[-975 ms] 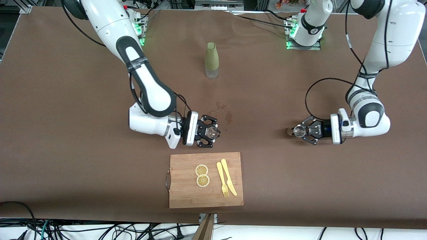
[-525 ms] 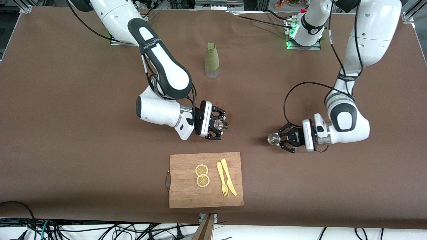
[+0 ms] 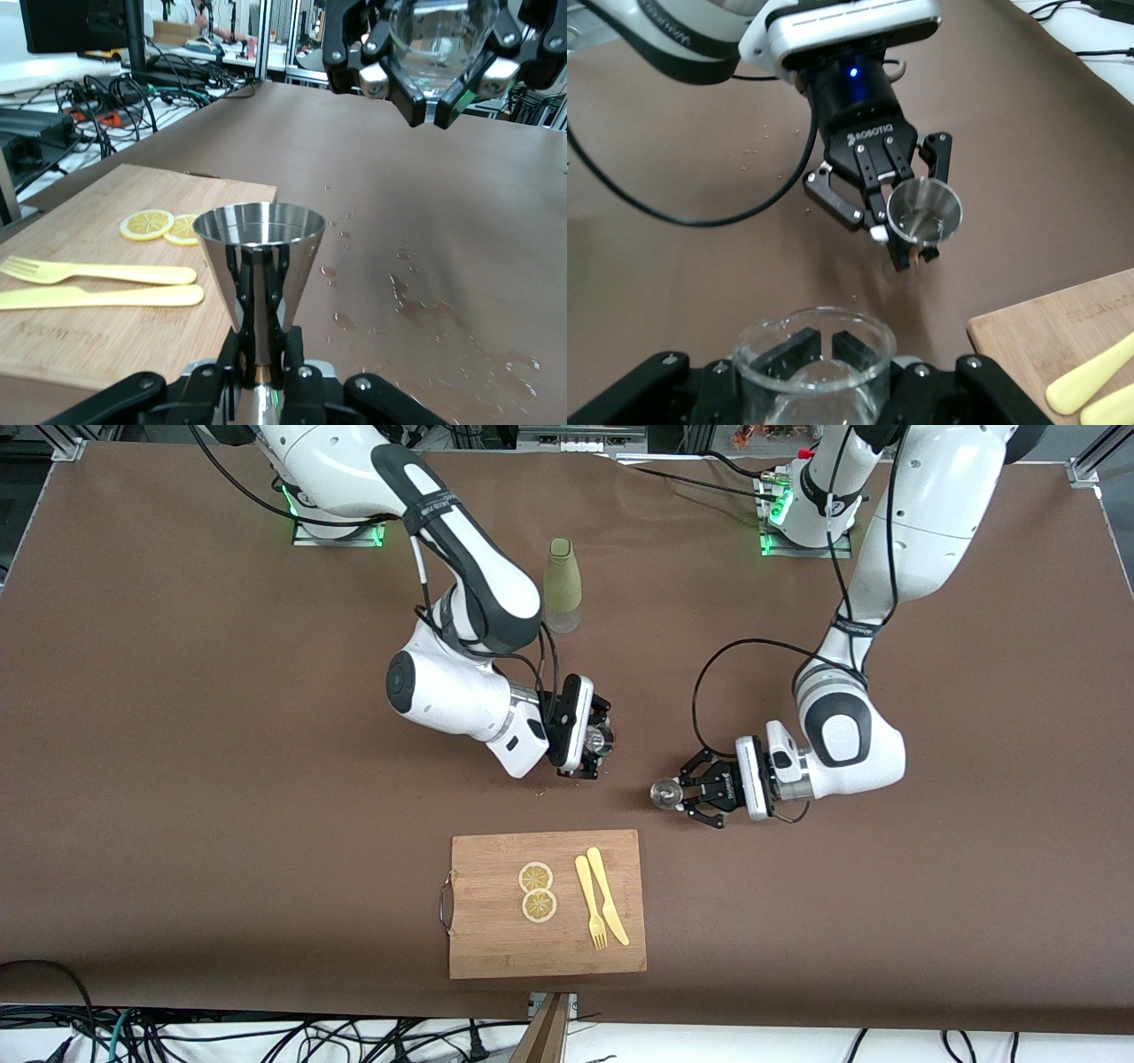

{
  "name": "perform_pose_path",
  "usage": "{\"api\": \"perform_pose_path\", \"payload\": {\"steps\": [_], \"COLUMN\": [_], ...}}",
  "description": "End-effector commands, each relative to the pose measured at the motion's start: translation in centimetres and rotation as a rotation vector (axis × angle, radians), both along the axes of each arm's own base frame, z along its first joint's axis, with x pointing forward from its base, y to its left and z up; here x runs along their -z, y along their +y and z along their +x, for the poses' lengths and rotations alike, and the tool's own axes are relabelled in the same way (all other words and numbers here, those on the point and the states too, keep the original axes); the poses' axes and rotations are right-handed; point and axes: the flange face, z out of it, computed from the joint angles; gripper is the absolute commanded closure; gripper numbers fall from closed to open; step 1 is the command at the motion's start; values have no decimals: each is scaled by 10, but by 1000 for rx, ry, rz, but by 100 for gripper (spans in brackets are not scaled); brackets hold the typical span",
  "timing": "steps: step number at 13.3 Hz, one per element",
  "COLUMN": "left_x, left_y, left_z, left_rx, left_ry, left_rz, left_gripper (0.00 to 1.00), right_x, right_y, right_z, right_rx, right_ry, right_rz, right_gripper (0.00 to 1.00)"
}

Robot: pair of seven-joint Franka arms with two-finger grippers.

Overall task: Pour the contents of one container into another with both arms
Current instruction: 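Bring the beaker above the jigger while the left gripper holds it up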

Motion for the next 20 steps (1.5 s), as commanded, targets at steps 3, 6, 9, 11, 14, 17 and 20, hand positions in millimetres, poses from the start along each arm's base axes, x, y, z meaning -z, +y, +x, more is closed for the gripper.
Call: {"api": "perform_pose_path", "payload": {"steps": [3, 6, 9, 11, 14, 17, 20], "left_x": [32, 28, 22, 20, 21, 25, 28], "left_y": [-15, -24, -38, -36, -35, -38, -51], "left_z": [-47, -69, -92, -99, -106, -112, -120], "left_rx": [-7, -10, -27, -26, -50, -72, -105], "left_ry": [-195, -239, -233, -224, -224, -231, -215], "left_rz": [-30, -53, -78, -73, -74, -75, -95], "left_gripper": [100, 100, 100, 100, 100, 100, 100], "right_x": [-20, -22, -15, -11, -9, -6, -13], "right_y": [11, 20, 22, 26, 21, 26, 35], "right_z": [-9, -15, -21, -28, -32, -38, -43], "right_rx": [37, 56, 53, 39, 16, -20, -13], "right_ry": [-42, -73, -71, -75, -101, -133, -178], "right_rz": [-54, -136, -169, -191, -241, -282, -348], "right_gripper": [88, 87, 87, 87, 88, 87, 87]}}
